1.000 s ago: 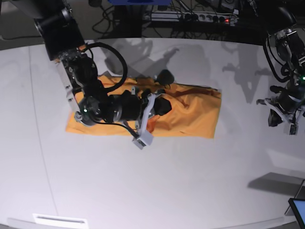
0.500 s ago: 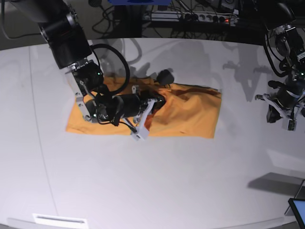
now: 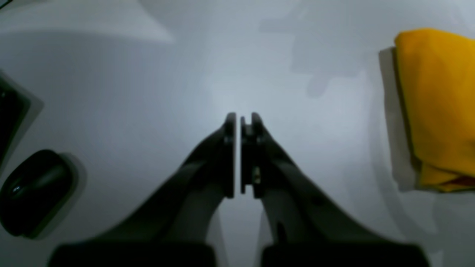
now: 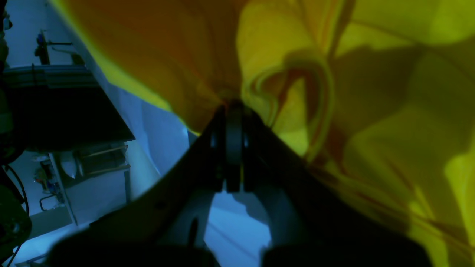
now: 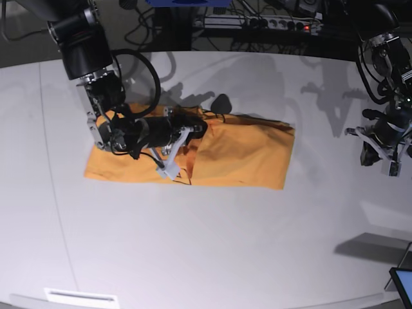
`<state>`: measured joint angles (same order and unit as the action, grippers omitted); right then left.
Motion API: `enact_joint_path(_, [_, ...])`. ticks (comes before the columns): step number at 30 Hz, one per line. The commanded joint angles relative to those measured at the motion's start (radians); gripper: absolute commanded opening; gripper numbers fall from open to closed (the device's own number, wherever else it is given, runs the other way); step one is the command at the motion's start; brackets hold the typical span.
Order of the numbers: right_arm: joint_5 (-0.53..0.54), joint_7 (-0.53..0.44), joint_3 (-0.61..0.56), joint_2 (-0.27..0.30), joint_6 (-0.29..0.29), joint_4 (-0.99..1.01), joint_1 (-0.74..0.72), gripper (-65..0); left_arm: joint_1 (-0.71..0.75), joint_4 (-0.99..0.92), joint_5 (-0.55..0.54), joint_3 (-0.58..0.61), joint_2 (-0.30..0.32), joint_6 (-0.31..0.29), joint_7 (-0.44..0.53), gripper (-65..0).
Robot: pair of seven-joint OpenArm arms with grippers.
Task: Fold the T-shirt properly
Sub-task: 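Press the right gripper onto the folded fabric and pinch it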
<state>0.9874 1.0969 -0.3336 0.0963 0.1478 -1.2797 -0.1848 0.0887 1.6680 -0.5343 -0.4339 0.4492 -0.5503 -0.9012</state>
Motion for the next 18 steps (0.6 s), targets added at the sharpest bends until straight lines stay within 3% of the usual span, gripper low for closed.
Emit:
enact_joint_path(1, [-0.017, -0.004, 0.004, 0.004, -0.006, -0.008, -0.017, -64.7, -0.013, 0.014, -0.008, -0.006, 0.02, 0.0, 0.021, -65.0])
enact_joint_path(6, [-0.023, -0.004, 0.004, 0.006, -0.009, -0.041, -0.018, -64.7, -0.01, 0.016, -0.008, -0.01, 0.02, 0.0, 0.021, -65.0])
enact_joint_path(11, [-0.017, -0.002, 0.004, 0.047, -0.01, -0.125, -0.06, -64.7, -0.008, 0.011, -0.008, -0.012, 0.02, 0.0, 0.021, -65.0])
enact_joint_path(14, [-0.022, 0.038, 0.004, 0.047, -0.014, -0.127, -0.091, -64.7, -0.008, 0.011, -0.008, -0.012, 0.02, 0.0, 0.021, -65.0])
enact_joint_path(18, [-0.019, 0.047, 0.003, 0.046, -0.129, -0.133, -0.129, -64.7, -0.008, 0.011, -0.008, -0.009, 0.02, 0.0, 0.021, -65.0])
